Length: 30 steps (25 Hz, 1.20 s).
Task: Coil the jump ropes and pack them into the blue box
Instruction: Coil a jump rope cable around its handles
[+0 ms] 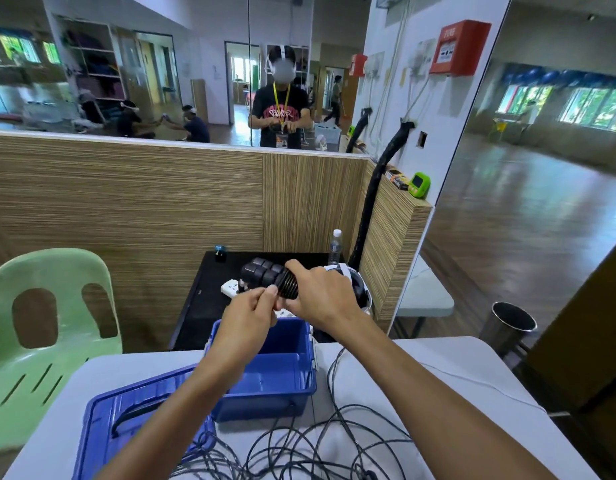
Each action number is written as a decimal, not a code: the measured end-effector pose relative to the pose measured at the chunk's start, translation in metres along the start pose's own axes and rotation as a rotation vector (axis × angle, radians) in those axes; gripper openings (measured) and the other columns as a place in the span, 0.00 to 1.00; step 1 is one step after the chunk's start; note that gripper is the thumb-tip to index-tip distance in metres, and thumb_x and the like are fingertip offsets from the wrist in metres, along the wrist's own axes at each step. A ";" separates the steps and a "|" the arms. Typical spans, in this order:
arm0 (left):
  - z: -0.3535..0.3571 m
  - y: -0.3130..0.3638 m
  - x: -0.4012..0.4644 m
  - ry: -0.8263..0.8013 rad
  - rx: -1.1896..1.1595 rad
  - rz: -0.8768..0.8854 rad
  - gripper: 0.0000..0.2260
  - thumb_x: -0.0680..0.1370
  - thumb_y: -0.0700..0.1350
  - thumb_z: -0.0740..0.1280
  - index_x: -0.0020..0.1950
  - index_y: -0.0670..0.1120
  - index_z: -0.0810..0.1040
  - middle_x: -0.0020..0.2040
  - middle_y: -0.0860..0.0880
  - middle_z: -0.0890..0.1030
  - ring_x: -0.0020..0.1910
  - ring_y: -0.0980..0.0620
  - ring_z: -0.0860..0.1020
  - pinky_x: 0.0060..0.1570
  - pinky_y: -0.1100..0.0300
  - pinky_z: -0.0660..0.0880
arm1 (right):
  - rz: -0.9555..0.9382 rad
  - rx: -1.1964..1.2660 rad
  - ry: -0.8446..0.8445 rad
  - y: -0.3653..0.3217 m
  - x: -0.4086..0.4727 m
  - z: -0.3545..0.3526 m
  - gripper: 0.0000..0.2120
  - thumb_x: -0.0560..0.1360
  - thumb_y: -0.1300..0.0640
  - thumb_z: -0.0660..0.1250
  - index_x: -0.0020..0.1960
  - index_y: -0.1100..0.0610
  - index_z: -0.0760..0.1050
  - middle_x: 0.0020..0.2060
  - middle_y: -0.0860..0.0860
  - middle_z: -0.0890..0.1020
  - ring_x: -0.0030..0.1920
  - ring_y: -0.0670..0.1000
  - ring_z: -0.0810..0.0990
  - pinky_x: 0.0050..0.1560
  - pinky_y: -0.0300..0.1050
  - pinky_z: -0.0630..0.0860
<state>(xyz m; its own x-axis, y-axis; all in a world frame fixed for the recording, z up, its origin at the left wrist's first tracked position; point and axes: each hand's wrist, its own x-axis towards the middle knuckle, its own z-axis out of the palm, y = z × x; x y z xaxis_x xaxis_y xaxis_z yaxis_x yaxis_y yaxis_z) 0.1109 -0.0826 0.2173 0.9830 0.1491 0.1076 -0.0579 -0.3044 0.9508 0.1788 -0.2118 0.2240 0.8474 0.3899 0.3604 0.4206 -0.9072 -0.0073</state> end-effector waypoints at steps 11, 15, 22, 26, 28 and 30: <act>-0.004 -0.071 -0.005 -0.101 0.062 0.227 0.15 0.83 0.45 0.57 0.38 0.43 0.71 0.30 0.50 0.71 0.30 0.59 0.67 0.32 0.65 0.67 | -0.036 0.210 -0.056 0.004 -0.005 -0.009 0.24 0.69 0.40 0.69 0.62 0.46 0.72 0.45 0.50 0.83 0.47 0.56 0.81 0.47 0.51 0.79; -0.010 -0.079 0.014 -0.211 0.194 0.166 0.13 0.84 0.43 0.56 0.42 0.45 0.74 0.32 0.49 0.75 0.32 0.55 0.71 0.36 0.64 0.69 | -0.120 0.345 -0.171 0.012 -0.008 -0.019 0.24 0.68 0.38 0.72 0.60 0.44 0.74 0.44 0.46 0.81 0.45 0.50 0.80 0.48 0.50 0.79; -0.044 -0.070 0.046 -0.331 0.494 0.270 0.09 0.80 0.39 0.62 0.45 0.52 0.76 0.41 0.54 0.78 0.41 0.58 0.77 0.48 0.59 0.75 | -0.295 0.294 -0.151 0.000 -0.020 -0.022 0.28 0.67 0.24 0.62 0.57 0.42 0.74 0.40 0.44 0.81 0.41 0.45 0.80 0.45 0.48 0.79; -0.063 -0.057 0.066 -0.417 0.698 0.522 0.05 0.79 0.47 0.63 0.48 0.53 0.79 0.44 0.55 0.81 0.44 0.56 0.79 0.48 0.50 0.76 | -0.402 0.318 -0.209 -0.002 -0.026 -0.025 0.23 0.71 0.31 0.64 0.60 0.43 0.71 0.44 0.45 0.81 0.42 0.46 0.80 0.45 0.48 0.79; -0.069 -0.053 0.078 -0.353 0.900 0.782 0.13 0.81 0.55 0.56 0.48 0.52 0.78 0.43 0.54 0.79 0.42 0.55 0.78 0.42 0.53 0.76 | -0.445 0.276 -0.198 -0.002 -0.030 -0.026 0.23 0.71 0.32 0.63 0.60 0.45 0.72 0.44 0.45 0.81 0.43 0.48 0.80 0.44 0.49 0.78; -0.075 -0.034 0.087 -0.299 1.093 0.957 0.27 0.81 0.62 0.45 0.48 0.47 0.77 0.42 0.51 0.79 0.40 0.51 0.78 0.35 0.56 0.74 | -0.501 0.206 -0.197 -0.006 -0.036 -0.021 0.24 0.71 0.31 0.60 0.57 0.47 0.73 0.43 0.47 0.81 0.41 0.50 0.80 0.42 0.49 0.77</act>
<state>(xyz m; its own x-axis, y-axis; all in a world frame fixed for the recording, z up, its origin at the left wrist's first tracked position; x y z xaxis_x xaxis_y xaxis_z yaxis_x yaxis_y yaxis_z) 0.1852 0.0110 0.2156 0.6542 -0.6648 0.3607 -0.6651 -0.7327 -0.1441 0.1390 -0.2239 0.2307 0.5645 0.8040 0.1867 0.8240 -0.5624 -0.0694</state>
